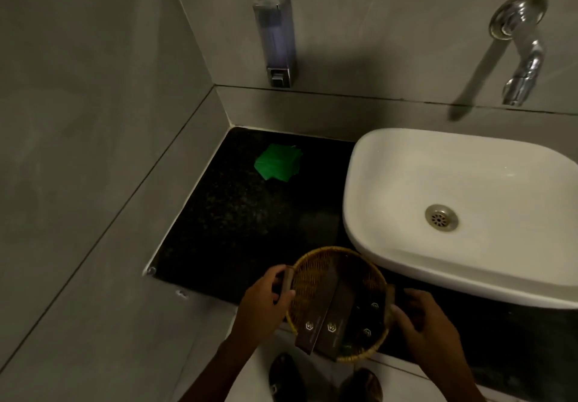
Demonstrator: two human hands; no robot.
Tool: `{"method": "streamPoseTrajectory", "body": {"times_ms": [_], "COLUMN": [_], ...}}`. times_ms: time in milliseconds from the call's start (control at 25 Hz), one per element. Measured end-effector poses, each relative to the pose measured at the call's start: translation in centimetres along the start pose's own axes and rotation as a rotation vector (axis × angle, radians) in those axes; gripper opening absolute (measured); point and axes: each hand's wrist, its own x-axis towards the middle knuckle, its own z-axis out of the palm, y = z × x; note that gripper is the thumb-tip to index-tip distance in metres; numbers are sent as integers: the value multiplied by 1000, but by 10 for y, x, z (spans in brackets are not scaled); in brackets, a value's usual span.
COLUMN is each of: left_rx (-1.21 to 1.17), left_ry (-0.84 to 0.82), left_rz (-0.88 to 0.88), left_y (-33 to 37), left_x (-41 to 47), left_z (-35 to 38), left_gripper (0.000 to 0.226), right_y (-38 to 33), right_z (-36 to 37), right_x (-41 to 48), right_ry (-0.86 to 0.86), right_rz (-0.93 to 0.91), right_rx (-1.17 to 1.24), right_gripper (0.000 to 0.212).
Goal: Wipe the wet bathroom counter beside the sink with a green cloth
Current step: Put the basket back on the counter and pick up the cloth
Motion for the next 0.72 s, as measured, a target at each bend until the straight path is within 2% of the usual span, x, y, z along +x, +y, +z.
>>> {"method": "streamPoseTrajectory", "body": {"times_ms": [120, 280, 440, 560, 640, 720], "left_rx": [-50, -92, -47, 2, 2, 10], "left_ry": [40, 239, 381, 376, 299, 221], "left_rz": [3, 35, 70, 3, -76, -116], "left_y": [1, -2, -21, -45, -64, -80], "left_x": [-3, 8, 49, 84, 101, 111], "left_z": [4, -28, -88, -127, -142, -151], "left_gripper": [43, 30, 27, 31, 37, 40], "right_y": [-3, -33, -91, -132, -148, -154], "right_z": [6, 18, 70, 113, 133, 145], "right_x": [9, 19, 38, 57, 66, 73], "right_ry": [-163, -238, -336, -361, -380, -353], "right_rz": [114, 46, -50, -96, -75, -34], "right_rx": [221, 355, 330, 342, 322, 273], "right_gripper": [34, 34, 36, 40, 43, 37]}}
